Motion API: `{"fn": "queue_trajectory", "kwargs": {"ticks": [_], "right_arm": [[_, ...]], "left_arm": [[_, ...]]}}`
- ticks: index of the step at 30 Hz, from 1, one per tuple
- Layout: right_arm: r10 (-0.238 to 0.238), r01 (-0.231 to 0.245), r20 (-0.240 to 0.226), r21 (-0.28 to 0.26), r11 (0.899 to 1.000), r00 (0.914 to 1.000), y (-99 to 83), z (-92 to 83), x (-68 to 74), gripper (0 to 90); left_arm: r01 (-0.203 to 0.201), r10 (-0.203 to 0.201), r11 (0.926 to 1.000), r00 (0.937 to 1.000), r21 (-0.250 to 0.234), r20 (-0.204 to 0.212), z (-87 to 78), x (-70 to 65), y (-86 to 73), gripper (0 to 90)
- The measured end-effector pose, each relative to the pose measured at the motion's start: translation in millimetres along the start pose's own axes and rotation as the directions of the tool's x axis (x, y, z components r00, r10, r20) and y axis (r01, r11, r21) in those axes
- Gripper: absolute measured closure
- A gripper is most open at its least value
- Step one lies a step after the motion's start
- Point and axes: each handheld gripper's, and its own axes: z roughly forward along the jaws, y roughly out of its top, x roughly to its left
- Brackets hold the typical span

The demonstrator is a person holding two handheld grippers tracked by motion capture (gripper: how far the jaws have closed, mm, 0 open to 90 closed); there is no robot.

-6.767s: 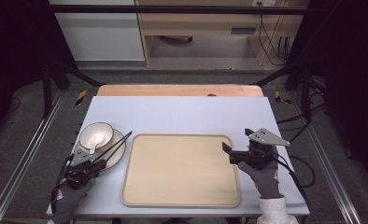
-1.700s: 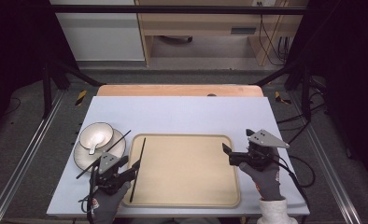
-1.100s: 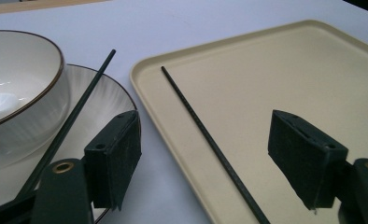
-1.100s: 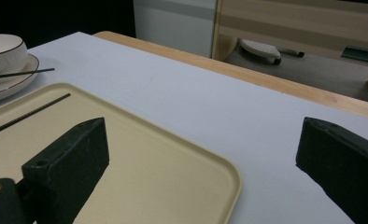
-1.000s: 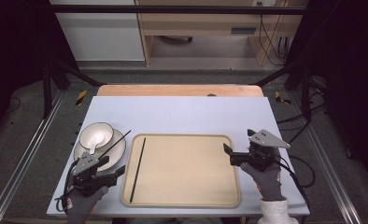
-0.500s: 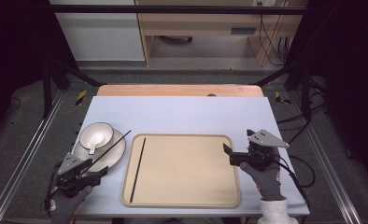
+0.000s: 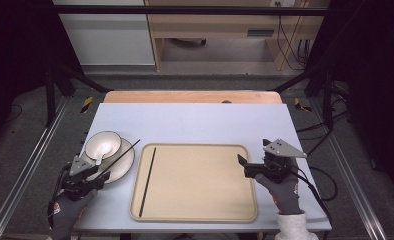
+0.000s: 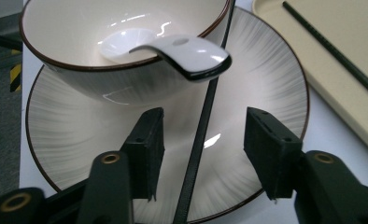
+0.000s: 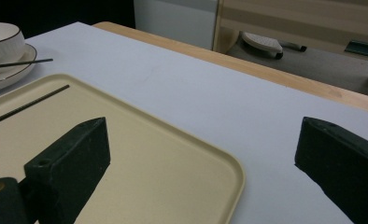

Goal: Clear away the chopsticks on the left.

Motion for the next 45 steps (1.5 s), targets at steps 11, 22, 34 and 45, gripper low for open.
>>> {"fn": "queue_trajectory", "kwargs": {"ticks": [11, 22, 34, 45], "right_arm": [[0.000, 0.000, 0.000, 0.008, 1.000, 1.0000, -0.7, 1.7, 0.6, 3.4], [-0.003, 0.003, -0.001, 0.009, 1.000, 1.0000, -0.8, 1.8, 0.5, 3.3], [-0.005, 0.005, 0.005, 0.008, 1.000, 1.0000, -0.6, 1.0, -0.2, 3.3], [-0.011, 0.011, 0.009, 0.010, 1.000, 0.9999, -0.4, -0.2, -1.4, 3.1]], "left_arm": [[-0.047, 0.047, 0.9981, 0.9989, 0.040, 0.009, 10.3, 0.5, 3.8, 73.4], [-0.061, 0.059, 0.9972, 0.9977, 0.044, 0.032, 11.1, -6.1, 5.3, 84.8], [-0.035, 0.034, 0.9992, 0.9983, 0.019, 0.048, 4.3, -11.2, 8.2, 85.0], [-0.004, 0.005, 0.9998, 0.9995, -0.022, 0.032, -3.7, -25.3, 13.0, 85.1]]}}
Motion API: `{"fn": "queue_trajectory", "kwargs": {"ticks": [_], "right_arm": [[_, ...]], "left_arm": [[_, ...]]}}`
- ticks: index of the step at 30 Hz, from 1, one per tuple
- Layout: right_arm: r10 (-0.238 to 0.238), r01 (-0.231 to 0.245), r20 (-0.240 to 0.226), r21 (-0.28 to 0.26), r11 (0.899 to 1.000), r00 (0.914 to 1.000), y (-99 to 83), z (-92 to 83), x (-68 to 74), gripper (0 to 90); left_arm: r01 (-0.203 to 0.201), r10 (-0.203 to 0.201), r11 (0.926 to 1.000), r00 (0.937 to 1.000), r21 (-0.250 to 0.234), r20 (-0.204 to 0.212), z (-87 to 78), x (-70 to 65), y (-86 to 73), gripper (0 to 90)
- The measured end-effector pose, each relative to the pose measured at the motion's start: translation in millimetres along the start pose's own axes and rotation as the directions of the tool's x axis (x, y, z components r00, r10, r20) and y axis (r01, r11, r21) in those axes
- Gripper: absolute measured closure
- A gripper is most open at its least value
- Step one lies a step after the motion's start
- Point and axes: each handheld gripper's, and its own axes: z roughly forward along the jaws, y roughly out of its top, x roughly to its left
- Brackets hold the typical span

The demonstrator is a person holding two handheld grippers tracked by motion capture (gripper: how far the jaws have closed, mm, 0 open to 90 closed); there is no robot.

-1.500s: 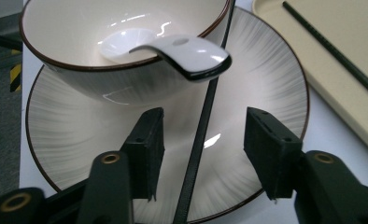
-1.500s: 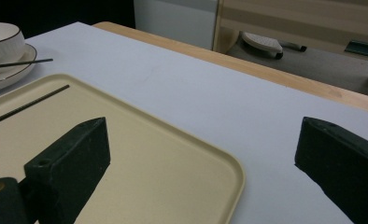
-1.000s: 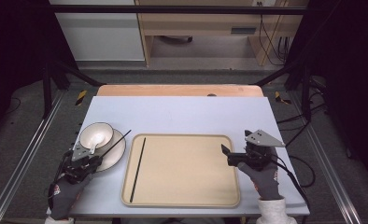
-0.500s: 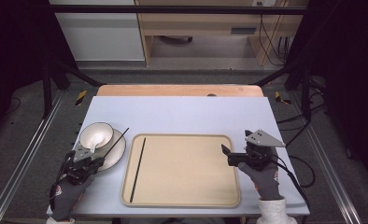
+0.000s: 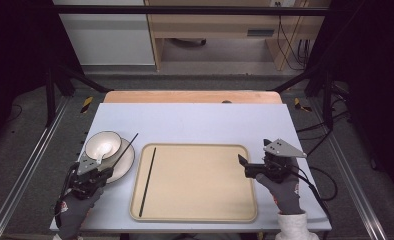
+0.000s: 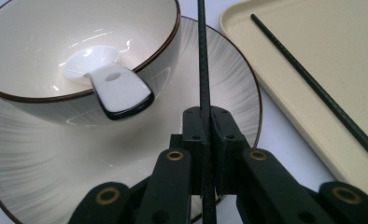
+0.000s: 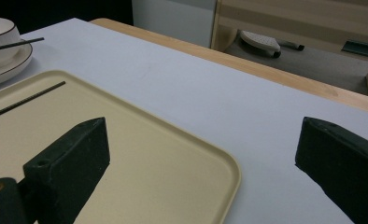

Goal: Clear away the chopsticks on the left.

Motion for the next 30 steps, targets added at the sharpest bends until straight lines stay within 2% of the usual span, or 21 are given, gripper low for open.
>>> {"fn": "queue_trajectory", "kwargs": {"ticks": [17, 21, 30], "right_arm": [[0.006, -0.006, 0.001, -0.012, 1.000, 1.0000, 1.2, -3.0, -0.7, 3.2], [0.005, -0.005, 0.000, -0.008, 1.000, 1.0000, 1.0, -2.4, -0.3, 3.2], [0.005, -0.005, 0.001, -0.012, 1.000, 1.0000, 1.3, -3.2, -0.7, 3.2]], "left_arm": [[0.039, -0.039, 0.9984, 0.9992, -0.041, -0.007, -4.8, -21.6, 4.6, 85.2], [0.059, -0.060, 0.9964, 0.9982, -0.061, -0.009, -5.8, -28.0, 6.0, 85.2], [0.060, -0.061, 0.9942, 0.9980, -0.089, -0.011, -7.2, -45.3, 8.4, 85.2]]}}
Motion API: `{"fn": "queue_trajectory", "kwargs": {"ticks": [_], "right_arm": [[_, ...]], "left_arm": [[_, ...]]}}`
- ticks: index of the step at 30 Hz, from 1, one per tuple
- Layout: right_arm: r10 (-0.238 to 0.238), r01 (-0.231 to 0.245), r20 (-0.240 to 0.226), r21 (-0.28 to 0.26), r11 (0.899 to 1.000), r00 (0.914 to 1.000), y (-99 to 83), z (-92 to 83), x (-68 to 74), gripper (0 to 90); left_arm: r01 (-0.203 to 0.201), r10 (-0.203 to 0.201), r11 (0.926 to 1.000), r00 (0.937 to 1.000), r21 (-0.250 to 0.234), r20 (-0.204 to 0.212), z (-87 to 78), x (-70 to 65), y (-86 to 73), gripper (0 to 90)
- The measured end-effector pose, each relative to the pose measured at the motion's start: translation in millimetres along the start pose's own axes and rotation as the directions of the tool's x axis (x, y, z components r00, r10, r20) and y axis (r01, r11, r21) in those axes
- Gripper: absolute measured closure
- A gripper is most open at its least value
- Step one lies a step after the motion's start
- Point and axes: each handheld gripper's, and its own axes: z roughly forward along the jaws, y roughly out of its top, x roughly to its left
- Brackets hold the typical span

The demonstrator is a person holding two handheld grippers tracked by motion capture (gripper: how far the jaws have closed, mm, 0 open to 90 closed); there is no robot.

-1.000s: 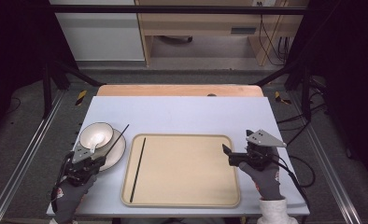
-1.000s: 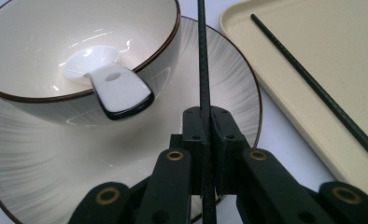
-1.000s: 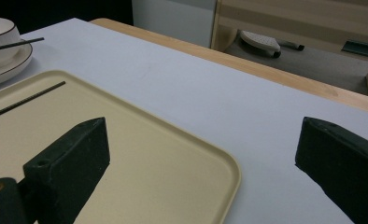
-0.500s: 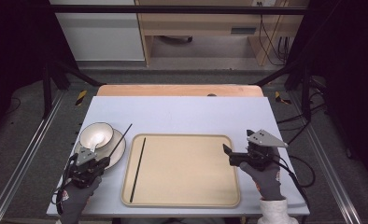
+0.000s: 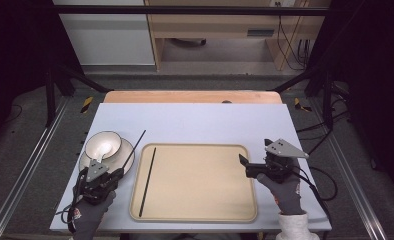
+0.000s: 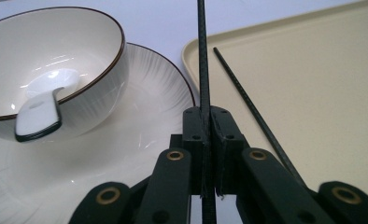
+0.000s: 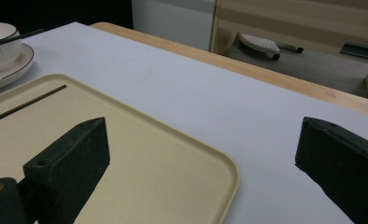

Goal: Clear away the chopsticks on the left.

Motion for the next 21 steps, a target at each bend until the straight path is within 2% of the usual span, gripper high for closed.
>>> {"fn": "queue_trajectory", "kwargs": {"ticks": [3, 5, 10, 13, 15, 21], "right_arm": [[-0.003, 0.003, -0.001, -0.003, 1.000, 1.0000, 0.2, -0.2, 0.2, 3.2], [-0.003, 0.003, -0.001, -0.003, 1.000, 1.0000, 0.1, -0.2, 0.2, 3.2], [-0.003, 0.003, -0.001, -0.002, 1.000, 1.0000, 0.0, -0.3, 0.5, 3.2], [-0.004, 0.004, 0.000, 0.000, 1.000, 1.0000, -0.1, -0.2, 0.6, 3.3], [-0.003, 0.004, -0.001, 0.002, 1.000, 1.0000, -0.1, -0.1, 0.4, 3.2], [0.002, -0.002, -0.002, -0.011, 1.000, 1.0000, 1.1, -3.3, 0.1, 3.3]], "left_arm": [[-0.002, 0.002, 1.0000, 1.0000, 0.006, -0.007, 0.9, -7.0, -0.3, 85.2], [0.014, -0.014, 0.9999, 0.9998, -0.006, -0.011, 2.0, -11.7, -0.6, 85.2], [0.023, -0.023, 0.9997, 0.9997, -0.008, -0.011, 0.6, -19.8, -1.4, 85.2], [0.049, -0.049, 0.9988, 0.9987, -0.007, -0.014, 0.6, -23.6, -3.4, 85.2], [0.051, -0.051, 0.9987, 0.9984, -0.005, -0.026, 0.3, -27.8, -3.8, 85.2], [0.062, -0.064, 0.9975, 0.9971, -0.032, -0.043, 0.4, -41.8, 0.1, 85.2]]}}
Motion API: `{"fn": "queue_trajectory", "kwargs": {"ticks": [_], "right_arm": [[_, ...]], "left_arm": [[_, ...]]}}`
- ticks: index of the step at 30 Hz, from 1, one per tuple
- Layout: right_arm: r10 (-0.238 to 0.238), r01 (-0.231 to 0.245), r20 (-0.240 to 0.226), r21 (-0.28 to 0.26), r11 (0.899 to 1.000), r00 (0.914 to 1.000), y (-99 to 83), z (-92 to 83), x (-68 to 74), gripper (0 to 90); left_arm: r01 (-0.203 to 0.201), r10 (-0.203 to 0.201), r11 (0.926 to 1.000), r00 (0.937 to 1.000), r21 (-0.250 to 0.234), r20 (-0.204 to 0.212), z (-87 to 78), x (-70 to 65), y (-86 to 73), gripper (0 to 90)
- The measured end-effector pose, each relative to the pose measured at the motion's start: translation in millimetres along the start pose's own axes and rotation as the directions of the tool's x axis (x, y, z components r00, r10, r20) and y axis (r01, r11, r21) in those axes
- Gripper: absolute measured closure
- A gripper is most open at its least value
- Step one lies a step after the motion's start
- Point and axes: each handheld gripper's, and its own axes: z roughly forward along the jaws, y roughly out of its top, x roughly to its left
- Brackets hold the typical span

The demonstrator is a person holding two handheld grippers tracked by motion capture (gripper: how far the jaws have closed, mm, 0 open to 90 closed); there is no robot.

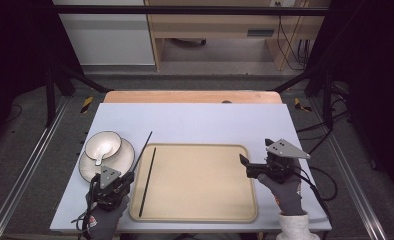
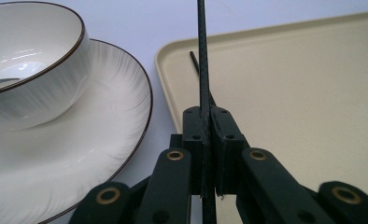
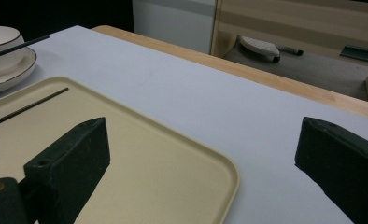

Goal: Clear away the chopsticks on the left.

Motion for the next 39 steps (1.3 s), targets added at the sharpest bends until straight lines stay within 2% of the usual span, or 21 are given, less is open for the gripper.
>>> {"fn": "queue_trajectory", "kwargs": {"ticks": [3, 12, 18, 21, 34, 39], "right_arm": [[-0.001, 0.001, -0.001, -0.008, 1.000, 1.0000, 0.5, -1.2, -0.5, 3.3], [0.000, 0.000, -0.006, -0.012, 1.000, 1.0000, 1.3, -2.5, -0.9, 3.3], [0.003, -0.003, -0.009, -0.009, 1.000, 1.0000, 1.2, -1.9, 0.0, 3.3], [-0.004, 0.004, -0.012, -0.008, 1.000, 0.9999, 0.9, -0.8, 0.2, 3.3], [-0.008, 0.008, -0.014, 0.001, 1.000, 0.9999, -0.1, 1.6, 1.4, 3.4], [-0.005, 0.005, -0.015, 0.004, 1.000, 0.9999, -0.1, 1.7, 1.7, 3.3]], "left_arm": [[-0.001, 0.001, 0.9999, 0.9999, -0.011, -0.017, -2.2, -8.5, 2.0, 85.2], [0.016, -0.017, 0.9991, 0.9996, -0.039, -0.022, -3.7, -26.6, 5.0, 85.2], [0.055, -0.056, 0.9957, 0.9983, -0.074, -0.014, -0.8, -36.6, 3.6, 85.2], [0.055, -0.057, 0.9948, 0.9982, -0.085, -0.021, 1.6, -42.7, 1.0, 85.2], [0.075, -0.076, 0.9945, 0.9971, -0.073, -0.010, 15.7, -56.1, -14.6, 85.2], [0.082, -0.083, 0.9947, 0.9965, -0.062, -0.015, 21.0, -56.3, -19.5, 85.2]]}}
